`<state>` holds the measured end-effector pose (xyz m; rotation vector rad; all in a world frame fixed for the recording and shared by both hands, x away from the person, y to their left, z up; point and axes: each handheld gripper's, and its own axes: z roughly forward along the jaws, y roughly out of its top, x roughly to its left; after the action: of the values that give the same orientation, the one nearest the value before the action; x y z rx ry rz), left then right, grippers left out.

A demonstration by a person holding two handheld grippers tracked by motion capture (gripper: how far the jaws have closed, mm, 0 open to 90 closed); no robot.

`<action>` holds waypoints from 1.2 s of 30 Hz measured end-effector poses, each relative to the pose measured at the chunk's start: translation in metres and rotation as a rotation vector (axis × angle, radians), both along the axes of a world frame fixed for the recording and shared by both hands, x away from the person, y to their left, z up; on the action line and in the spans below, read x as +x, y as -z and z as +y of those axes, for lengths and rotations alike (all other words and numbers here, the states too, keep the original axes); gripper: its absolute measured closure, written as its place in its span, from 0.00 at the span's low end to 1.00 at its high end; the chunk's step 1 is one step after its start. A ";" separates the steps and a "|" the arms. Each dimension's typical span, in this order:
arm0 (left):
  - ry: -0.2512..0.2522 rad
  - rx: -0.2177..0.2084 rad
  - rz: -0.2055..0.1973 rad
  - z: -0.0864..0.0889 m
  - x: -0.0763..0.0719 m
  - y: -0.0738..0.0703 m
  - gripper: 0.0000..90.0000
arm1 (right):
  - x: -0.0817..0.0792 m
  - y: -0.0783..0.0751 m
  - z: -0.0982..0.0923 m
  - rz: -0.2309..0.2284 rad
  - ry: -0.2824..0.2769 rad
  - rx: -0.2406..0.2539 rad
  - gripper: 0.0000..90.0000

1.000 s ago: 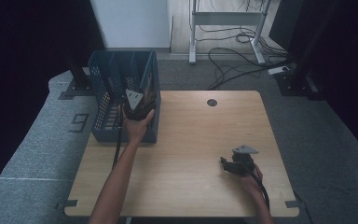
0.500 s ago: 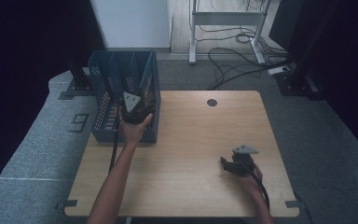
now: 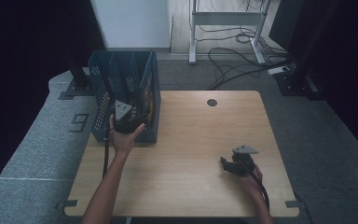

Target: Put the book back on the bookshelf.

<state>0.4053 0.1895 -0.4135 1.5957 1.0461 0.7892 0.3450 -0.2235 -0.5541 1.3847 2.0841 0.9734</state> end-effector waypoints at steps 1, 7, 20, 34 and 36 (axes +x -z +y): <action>0.010 0.005 0.008 0.001 -0.002 0.000 0.36 | 0.000 0.000 0.000 0.000 0.000 0.000 0.37; 0.058 0.036 0.033 0.000 -0.016 0.003 0.37 | 0.000 0.000 0.000 0.000 0.002 0.000 0.37; 0.151 0.059 0.108 0.005 -0.055 0.022 0.39 | 0.000 0.000 0.000 0.000 0.000 -0.001 0.37; 0.222 0.012 0.147 0.007 -0.094 0.045 0.40 | 0.000 0.000 0.000 0.000 0.000 0.000 0.37; 0.223 0.012 0.155 0.010 -0.099 0.050 0.40 | 0.000 0.000 0.000 0.000 -0.001 0.000 0.37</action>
<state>0.3063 0.1993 -0.4631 1.7700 0.9518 0.5286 0.3449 -0.2238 -0.5541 1.3841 2.0847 0.9732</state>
